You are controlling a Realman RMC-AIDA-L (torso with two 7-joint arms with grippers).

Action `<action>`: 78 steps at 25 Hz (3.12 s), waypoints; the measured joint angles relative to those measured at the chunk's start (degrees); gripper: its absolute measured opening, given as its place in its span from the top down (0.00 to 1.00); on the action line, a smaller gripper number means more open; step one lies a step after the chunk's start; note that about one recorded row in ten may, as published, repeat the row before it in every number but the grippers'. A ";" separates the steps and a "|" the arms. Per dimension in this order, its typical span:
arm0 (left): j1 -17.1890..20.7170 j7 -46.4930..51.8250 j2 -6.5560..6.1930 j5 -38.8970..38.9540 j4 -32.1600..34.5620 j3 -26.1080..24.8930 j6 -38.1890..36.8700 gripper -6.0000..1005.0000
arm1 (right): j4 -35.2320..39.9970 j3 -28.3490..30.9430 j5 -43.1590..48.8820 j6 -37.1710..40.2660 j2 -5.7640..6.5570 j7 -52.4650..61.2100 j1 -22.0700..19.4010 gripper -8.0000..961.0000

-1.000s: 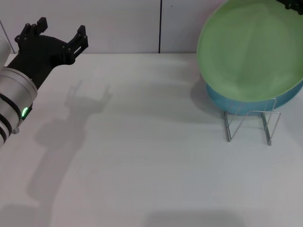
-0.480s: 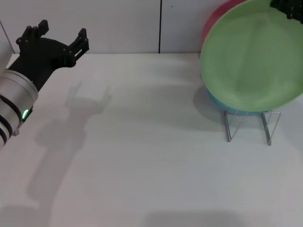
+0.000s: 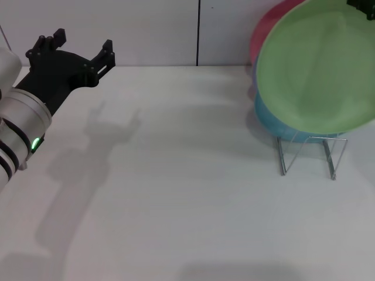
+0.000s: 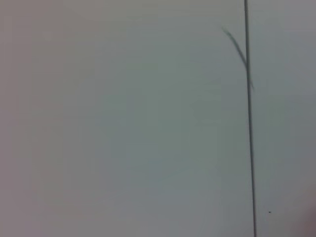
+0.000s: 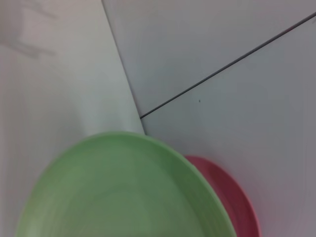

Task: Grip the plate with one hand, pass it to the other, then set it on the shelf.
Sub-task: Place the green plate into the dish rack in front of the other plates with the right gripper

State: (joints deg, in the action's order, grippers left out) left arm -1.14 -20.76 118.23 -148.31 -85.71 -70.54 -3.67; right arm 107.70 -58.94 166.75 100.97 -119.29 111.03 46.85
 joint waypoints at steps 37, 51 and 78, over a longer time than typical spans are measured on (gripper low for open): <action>-0.69 -0.07 0.07 0.07 -0.34 1.03 0.37 0.14 | -0.05 -1.36 0.42 -0.62 0.04 -5.13 -0.95 0.95; -0.73 0.00 0.07 0.13 -0.43 1.27 0.95 0.14 | 0.34 -3.38 0.46 0.47 -0.11 -5.76 -1.71 0.95; -3.62 -0.07 -0.02 -0.22 0.33 0.63 2.74 0.14 | 3.11 -3.84 0.16 10.43 0.09 -4.75 -0.57 0.61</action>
State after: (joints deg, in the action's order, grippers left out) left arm -4.76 -20.83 118.21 -148.53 -85.38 -69.91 -0.93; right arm 110.82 -62.78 166.91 111.41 -119.20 106.28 46.28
